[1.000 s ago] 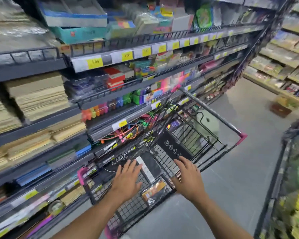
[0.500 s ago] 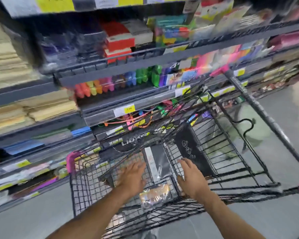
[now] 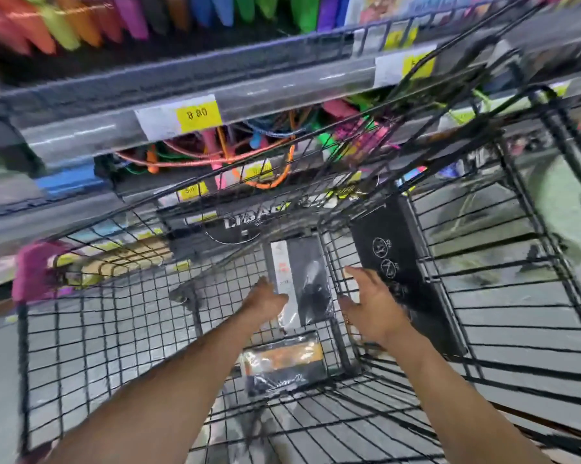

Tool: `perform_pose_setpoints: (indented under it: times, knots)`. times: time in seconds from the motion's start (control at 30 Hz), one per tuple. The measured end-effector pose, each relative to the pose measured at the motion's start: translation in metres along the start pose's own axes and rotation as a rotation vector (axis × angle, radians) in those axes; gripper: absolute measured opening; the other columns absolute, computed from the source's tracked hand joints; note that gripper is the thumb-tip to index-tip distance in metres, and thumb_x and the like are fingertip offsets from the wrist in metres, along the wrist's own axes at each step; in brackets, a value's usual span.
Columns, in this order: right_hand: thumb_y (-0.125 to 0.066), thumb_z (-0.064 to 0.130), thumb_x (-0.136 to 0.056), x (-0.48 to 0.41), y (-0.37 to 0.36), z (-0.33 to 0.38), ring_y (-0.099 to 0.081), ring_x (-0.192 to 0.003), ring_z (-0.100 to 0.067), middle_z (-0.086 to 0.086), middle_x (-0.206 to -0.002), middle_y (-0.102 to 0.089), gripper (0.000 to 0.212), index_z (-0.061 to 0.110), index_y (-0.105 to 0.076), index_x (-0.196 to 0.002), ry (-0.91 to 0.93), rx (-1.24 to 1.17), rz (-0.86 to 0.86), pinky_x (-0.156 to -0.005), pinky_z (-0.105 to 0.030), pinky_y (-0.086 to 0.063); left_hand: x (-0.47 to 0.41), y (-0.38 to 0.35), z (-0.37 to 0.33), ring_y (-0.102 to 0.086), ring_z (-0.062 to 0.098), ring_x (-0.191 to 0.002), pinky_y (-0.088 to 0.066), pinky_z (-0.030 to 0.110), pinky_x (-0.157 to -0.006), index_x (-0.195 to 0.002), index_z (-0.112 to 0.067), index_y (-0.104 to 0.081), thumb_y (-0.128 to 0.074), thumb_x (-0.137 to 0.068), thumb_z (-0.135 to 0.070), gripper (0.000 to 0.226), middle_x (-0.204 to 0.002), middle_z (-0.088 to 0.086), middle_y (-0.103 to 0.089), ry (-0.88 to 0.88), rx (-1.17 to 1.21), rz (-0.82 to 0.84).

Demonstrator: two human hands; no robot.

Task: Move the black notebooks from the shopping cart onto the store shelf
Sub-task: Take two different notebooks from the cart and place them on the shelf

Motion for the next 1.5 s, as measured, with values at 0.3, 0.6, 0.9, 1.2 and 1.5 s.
perform_pose_setpoints:
  times: [0.3,0.6,0.9,1.2,1.5]
  knots:
    - [-0.063,0.032,-0.096,-0.018,-0.001,-0.006,-0.033,-0.144,-0.021,0.001,-0.154,-0.036,0.056,0.028,-0.044,-0.149,-0.032,-0.237,-0.046,-0.121,-0.039,-0.027,-0.018,-0.016,-0.012,-0.064,0.027,-0.089,-0.052,0.033,-0.070,-0.116,-0.009,-0.052,-0.072,-0.091,-0.011,0.032,-0.115,0.014,-0.068,0.245,0.434,-0.086]
    - [-0.062,0.026,-0.099,-0.016,0.005,-0.001,-0.039,-0.133,-0.015,0.008,-0.132,-0.041,0.046,0.027,-0.050,-0.143,-0.019,-0.301,-0.066,-0.105,-0.023,-0.028,-0.013,-0.016,-0.037,-0.068,0.025,-0.103,-0.057,0.043,-0.092,-0.123,-0.016,-0.062,-0.068,-0.096,-0.017,0.028,-0.110,0.005,-0.074,0.175,0.551,0.009]
    - [-0.065,0.031,-0.096,-0.015,-0.008,-0.017,-0.050,-0.130,-0.026,-0.006,-0.149,-0.041,0.056,0.024,-0.046,-0.148,-0.081,-0.182,-0.011,-0.112,-0.041,-0.040,0.056,0.071,-0.029,-0.065,0.014,-0.095,-0.054,0.034,-0.081,-0.120,-0.028,-0.049,-0.058,-0.104,-0.019,0.020,-0.115,-0.007,-0.068,-0.056,0.491,-0.143]
    - [-0.058,0.026,-0.098,-0.016,-0.066,0.001,-0.045,-0.137,-0.029,-0.012,-0.150,-0.049,0.055,0.019,-0.042,-0.150,0.060,0.283,0.384,-0.114,-0.039,-0.039,0.126,0.128,0.079,-0.068,0.010,-0.095,-0.056,0.034,-0.088,-0.126,-0.024,-0.055,-0.059,-0.102,-0.017,0.025,-0.109,-0.007,-0.069,-0.120,0.135,-0.272]
    - [-0.060,0.040,-0.093,-0.014,-0.129,0.005,-0.046,-0.134,-0.030,-0.006,-0.150,-0.048,0.066,0.029,-0.035,-0.152,0.210,0.617,0.479,-0.117,-0.056,-0.032,0.143,0.121,0.148,-0.073,0.024,-0.094,-0.058,0.053,-0.091,-0.106,-0.018,-0.058,-0.063,-0.101,-0.020,0.008,-0.103,0.003,-0.075,0.022,0.226,-0.367]
Point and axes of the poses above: each hand's wrist, its own x-axis away from the middle knuckle, its own y-axis out of the back of the hand, z = x × y, the point moved 1 cm from there along -x, towards the middle knuckle
